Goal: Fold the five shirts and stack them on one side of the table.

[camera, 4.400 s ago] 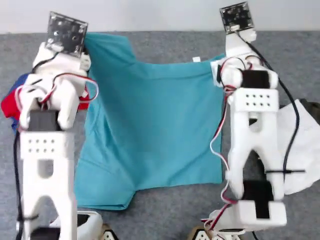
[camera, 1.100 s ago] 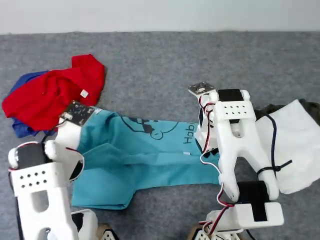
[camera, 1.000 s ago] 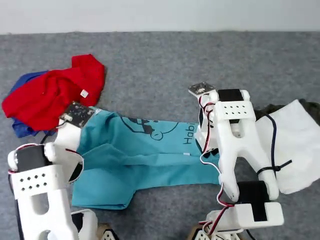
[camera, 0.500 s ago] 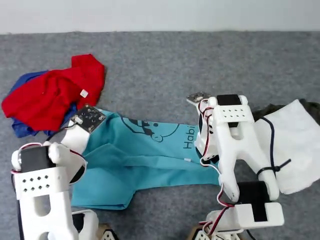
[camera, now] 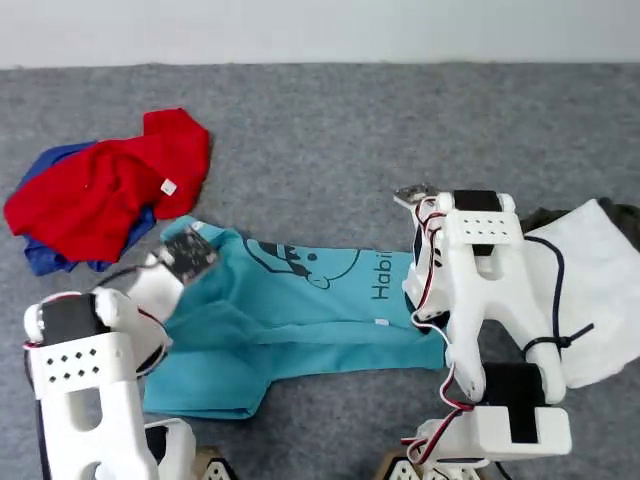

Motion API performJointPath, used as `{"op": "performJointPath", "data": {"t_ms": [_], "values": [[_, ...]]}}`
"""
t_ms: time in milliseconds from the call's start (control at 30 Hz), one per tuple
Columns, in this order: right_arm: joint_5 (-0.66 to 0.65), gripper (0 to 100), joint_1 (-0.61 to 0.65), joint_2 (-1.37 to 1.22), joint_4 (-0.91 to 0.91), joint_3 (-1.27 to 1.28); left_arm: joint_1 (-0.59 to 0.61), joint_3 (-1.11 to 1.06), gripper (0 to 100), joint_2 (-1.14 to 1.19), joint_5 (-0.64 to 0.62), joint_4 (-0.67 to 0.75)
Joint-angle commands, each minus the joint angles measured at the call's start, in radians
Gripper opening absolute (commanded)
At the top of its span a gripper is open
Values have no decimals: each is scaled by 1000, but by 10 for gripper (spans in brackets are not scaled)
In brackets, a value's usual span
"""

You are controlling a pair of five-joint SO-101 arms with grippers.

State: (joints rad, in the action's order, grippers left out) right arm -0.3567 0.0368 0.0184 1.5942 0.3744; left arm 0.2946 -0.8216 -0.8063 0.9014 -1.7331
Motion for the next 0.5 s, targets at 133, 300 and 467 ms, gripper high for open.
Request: {"op": "performJointPath", "data": {"t_ms": [133,300,467], "values": [[-11,9,-5,41,-28,20,2,-62,12,-17,43,-21],[-12,9,-8,41,-28,21,6,-70,12,-17,72,-21],[-12,9,-10,-12,-28,29,8,-70,12,-17,95,-21]]}}
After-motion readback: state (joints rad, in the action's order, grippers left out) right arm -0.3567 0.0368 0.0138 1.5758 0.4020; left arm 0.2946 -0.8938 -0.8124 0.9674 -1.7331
